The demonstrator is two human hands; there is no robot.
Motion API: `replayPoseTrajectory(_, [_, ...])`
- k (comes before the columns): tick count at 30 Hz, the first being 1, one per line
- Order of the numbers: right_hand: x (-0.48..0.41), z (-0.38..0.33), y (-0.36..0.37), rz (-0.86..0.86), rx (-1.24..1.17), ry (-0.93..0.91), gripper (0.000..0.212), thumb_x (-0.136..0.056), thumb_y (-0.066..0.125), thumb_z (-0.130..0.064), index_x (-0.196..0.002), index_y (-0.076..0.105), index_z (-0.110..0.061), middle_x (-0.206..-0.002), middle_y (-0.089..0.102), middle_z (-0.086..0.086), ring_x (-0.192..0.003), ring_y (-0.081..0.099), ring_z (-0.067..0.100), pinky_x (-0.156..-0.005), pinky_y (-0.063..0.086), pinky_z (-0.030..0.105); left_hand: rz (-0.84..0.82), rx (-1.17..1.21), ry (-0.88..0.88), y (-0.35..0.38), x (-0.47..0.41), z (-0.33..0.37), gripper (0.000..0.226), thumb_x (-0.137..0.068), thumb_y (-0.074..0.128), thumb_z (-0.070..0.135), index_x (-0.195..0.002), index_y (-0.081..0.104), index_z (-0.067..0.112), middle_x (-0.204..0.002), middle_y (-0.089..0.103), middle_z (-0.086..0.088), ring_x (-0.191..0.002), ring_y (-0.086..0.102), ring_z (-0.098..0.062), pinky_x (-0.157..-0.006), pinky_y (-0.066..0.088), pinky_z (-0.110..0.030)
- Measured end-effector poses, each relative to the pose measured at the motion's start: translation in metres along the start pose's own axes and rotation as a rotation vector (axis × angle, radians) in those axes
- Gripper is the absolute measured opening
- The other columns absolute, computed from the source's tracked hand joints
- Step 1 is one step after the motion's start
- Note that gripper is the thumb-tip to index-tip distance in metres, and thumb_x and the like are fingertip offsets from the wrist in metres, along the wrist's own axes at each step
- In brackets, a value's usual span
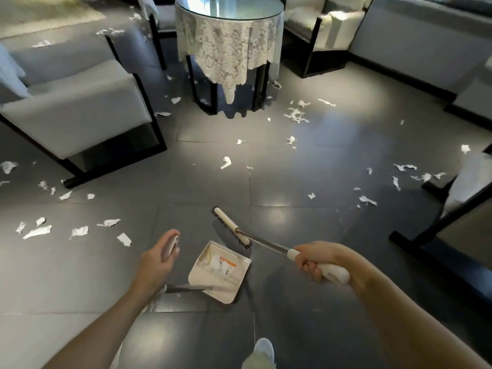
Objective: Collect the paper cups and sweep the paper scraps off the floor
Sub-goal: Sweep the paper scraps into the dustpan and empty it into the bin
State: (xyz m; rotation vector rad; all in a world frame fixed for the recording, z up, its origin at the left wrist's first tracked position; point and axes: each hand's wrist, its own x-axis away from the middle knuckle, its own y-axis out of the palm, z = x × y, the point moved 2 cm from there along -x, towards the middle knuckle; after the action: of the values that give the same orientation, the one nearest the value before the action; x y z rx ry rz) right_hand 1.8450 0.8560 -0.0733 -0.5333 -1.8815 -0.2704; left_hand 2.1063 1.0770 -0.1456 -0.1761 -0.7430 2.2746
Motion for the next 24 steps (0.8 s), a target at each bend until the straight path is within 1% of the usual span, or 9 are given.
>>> replayPoseTrajectory(2, [-0.005,-0.003,0.012,0.016,0.013,0.0,0.048,-0.089,0.038,0.002,-0.137,0.042,-0.006,-0.039,0.04,-0.003,-0.029,0.035,0.003,-0.031,0.03,0.012,0.026,0.002,0.006,-0.013,0.01,-0.006,0.031,-0.09,0.06,0.003,-0.119,0.059,0.015,-0.106,0.063,0.005,-0.098,0.059,-0.013,-0.08,0.037,-0.015])
replayPoseTrajectory(5, [-0.009,0.002,0.048,0.04,0.049,-0.016,0.045,-0.089,0.038,0.004,-0.134,0.045,-0.002,-0.039,0.04,-0.001,-0.029,0.035,0.004,-0.031,0.031,0.012,0.06,0.01,-0.018,-0.041,0.034,-0.021,0.03,-0.09,0.061,0.007,-0.115,0.059,0.023,-0.092,0.062,0.003,-0.074,0.056,-0.011,-0.069,0.04,-0.02])
replayPoseTrajectory(7, [-0.013,0.011,0.083,0.065,0.103,-0.034,0.03,-0.089,0.039,0.004,-0.113,0.053,-0.004,-0.039,0.041,0.0,-0.03,0.035,0.006,-0.033,0.032,0.013,0.078,0.032,-0.028,-0.064,0.054,-0.037,0.029,-0.09,0.061,0.009,-0.113,0.059,0.027,-0.091,0.063,0.004,-0.071,0.057,-0.007,-0.067,0.042,-0.02])
replayPoseTrajectory(9, [-0.015,0.023,0.126,0.097,0.15,-0.046,0.017,-0.088,0.039,0.004,-0.093,0.054,-0.003,-0.039,0.043,0.001,-0.03,0.036,0.008,-0.035,0.033,0.014,0.077,0.027,-0.023,-0.092,0.074,-0.055,0.029,-0.09,0.062,0.011,-0.113,0.06,0.028,-0.08,0.064,-0.001,-0.055,0.052,-0.005,-0.057,0.046,-0.025])
replayPoseTrajectory(11, [-0.022,0.036,0.169,0.143,0.203,-0.063,0.016,-0.087,0.04,0.002,-0.083,0.054,-0.004,-0.045,0.046,0.003,-0.031,0.039,0.01,-0.036,0.035,0.016,0.064,0.025,-0.014,-0.123,0.096,-0.072,0.036,-0.09,0.061,0.014,-0.106,0.057,0.047,-0.066,0.06,-0.005,-0.041,0.042,-0.007,-0.048,0.045,-0.029])
replayPoseTrajectory(13, [-0.03,0.048,0.21,0.174,0.264,-0.095,0.017,-0.085,0.043,0.001,-0.073,0.053,-0.007,-0.054,0.049,0.006,-0.036,0.044,0.012,-0.037,0.038,0.019,0.039,-0.003,0.012,-0.155,0.117,-0.084,0.047,-0.091,0.061,0.015,-0.098,0.05,0.06,-0.062,0.056,0.008,-0.041,0.044,-0.006,-0.048,0.045,-0.026])
replayPoseTrajectory(17, [-0.041,0.075,0.281,0.182,0.419,-0.102,0.024,-0.085,0.041,-0.002,-0.065,0.054,-0.006,-0.056,0.053,0.009,-0.05,0.047,0.019,-0.05,0.041,0.028,0.004,-0.036,-0.01,-0.207,0.155,-0.115,0.043,-0.092,0.06,0.017,-0.098,0.049,0.059,-0.06,0.055,0.01,-0.043,0.047,-0.006,-0.048,0.046,-0.026])
replayPoseTrajectory(20, [-0.052,0.09,0.313,0.166,0.342,-0.082,0.02,-0.088,0.041,-0.004,-0.076,0.057,-0.005,-0.052,0.053,0.007,-0.041,0.047,0.016,-0.044,0.041,0.025,-0.027,-0.047,-0.028,-0.228,0.172,-0.138,0.034,-0.093,0.059,0.019,-0.104,0.052,0.051,-0.064,0.059,0.015,-0.049,0.053,-0.001,-0.048,0.045,-0.016])
replayPoseTrajectory(24, [-0.056,0.103,0.337,0.094,0.289,-0.017,0.013,-0.091,0.042,-0.002,-0.087,0.054,-0.005,-0.044,0.05,0.004,-0.035,0.044,0.012,-0.038,0.04,0.019,-0.063,-0.076,-0.075,-0.235,0.187,-0.164,0.029,-0.095,0.056,0.02,-0.111,0.052,0.043,-0.075,0.062,0.012,-0.049,0.054,-0.002,-0.048,0.045,-0.016])
